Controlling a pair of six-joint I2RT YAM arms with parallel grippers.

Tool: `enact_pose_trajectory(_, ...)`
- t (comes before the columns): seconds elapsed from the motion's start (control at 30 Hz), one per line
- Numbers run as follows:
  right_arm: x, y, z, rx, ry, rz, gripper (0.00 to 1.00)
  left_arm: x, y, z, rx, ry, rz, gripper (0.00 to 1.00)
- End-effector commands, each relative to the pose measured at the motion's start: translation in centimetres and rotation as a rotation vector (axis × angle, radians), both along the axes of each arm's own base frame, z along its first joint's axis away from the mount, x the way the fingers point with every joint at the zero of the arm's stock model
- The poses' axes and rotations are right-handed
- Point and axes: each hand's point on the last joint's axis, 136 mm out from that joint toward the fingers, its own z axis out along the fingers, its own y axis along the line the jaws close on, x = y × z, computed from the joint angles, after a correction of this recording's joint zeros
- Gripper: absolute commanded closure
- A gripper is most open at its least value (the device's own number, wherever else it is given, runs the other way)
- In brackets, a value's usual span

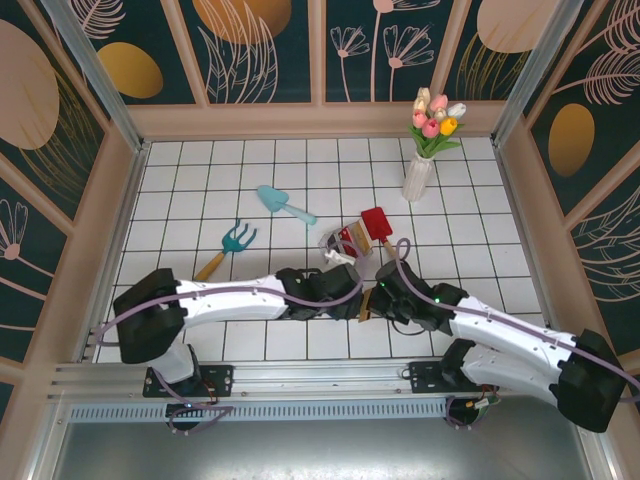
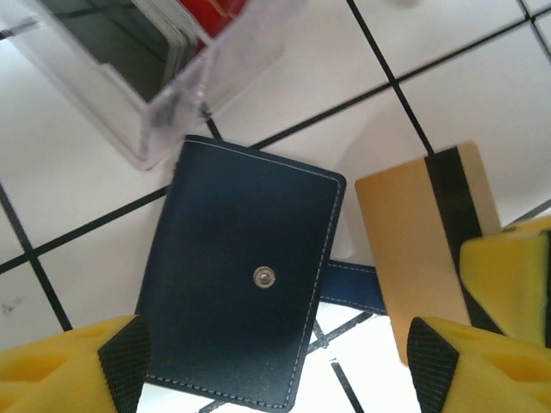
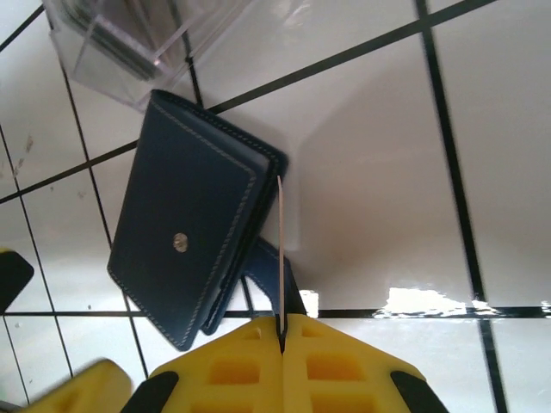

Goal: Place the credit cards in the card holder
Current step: Open the card holder at the bottom-center of the table.

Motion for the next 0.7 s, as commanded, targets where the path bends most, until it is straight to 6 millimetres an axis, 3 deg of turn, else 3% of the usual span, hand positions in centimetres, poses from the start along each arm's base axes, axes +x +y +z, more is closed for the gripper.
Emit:
enact_pose_trajectory(0.0,-0.2,-1.3,-1.3,-0.007,0.02,-0.055,1.0,0.1,1.5,-0.7,0.194,-0.075,-0.065,0.16)
enact_pose_trajectory(0.03,0.0,-1.2,-1.4,0.004,0.012,-0.061,1.0,0.2,1.7,-1.9,0.255,-0.082,-0.082,0.13)
enact_pose_trajectory(0.33,0.4,-2.0,-2.9,0.029,0.015,-0.122,1.0,0.1,1.0,-3.6,0.334,-0.103,-0.173,0.1)
enact_pose_trajectory(0.67,0.2,-2.8,-3.6,-0.001,0.029,-0.125,1.0,1.3,2.4,-5.2,0.445,-0.15,-0.133,0.14)
